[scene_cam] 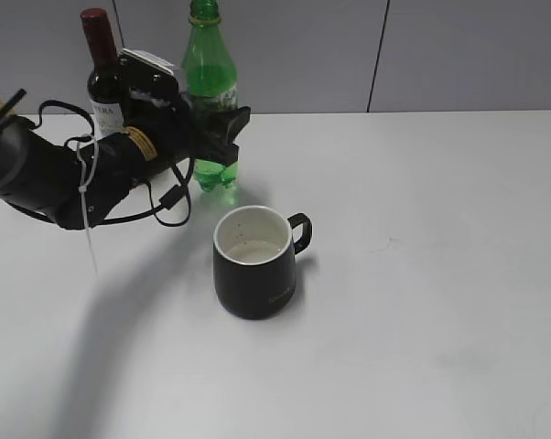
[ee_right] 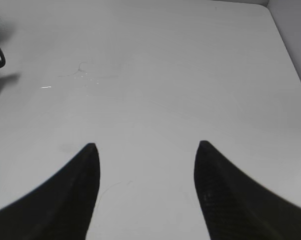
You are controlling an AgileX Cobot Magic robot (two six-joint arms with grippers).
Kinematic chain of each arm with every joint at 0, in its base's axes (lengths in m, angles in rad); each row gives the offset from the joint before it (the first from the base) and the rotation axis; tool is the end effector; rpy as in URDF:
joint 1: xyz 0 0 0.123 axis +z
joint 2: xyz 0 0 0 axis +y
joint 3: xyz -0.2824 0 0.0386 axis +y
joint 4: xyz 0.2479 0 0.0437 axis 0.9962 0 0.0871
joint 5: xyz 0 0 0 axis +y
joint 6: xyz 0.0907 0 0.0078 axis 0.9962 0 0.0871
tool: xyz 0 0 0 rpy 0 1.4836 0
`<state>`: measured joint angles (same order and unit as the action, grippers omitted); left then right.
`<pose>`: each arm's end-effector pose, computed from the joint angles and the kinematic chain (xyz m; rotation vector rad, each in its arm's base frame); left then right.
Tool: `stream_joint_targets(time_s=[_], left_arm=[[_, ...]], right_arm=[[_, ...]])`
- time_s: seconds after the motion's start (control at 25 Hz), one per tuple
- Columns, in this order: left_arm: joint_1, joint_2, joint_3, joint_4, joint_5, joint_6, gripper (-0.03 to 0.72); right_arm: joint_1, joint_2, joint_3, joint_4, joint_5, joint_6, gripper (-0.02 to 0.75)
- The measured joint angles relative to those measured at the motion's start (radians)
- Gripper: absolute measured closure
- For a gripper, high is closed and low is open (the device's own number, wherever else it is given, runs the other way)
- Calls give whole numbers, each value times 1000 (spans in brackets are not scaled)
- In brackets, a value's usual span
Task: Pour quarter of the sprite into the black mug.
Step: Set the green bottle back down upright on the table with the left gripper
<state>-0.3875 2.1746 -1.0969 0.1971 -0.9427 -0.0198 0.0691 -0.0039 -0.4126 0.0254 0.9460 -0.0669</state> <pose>0.3998 -0.1787 0.1306 0.5115 1.5569 -0.3523 0.0085 0.0025 0.2617 -0.1350 2.0085 0.0316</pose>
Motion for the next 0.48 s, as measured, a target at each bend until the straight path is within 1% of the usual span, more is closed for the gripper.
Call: stream_joint_targets(time_s=[0.2,0.48], left_arm=[[-15,31,-13,0,13,-1,223],[-15,39,-16,-20,15,-1,223]], right_arm=[[0,0,0,1,0,0,281],[0,0,0,1,0,0,281]])
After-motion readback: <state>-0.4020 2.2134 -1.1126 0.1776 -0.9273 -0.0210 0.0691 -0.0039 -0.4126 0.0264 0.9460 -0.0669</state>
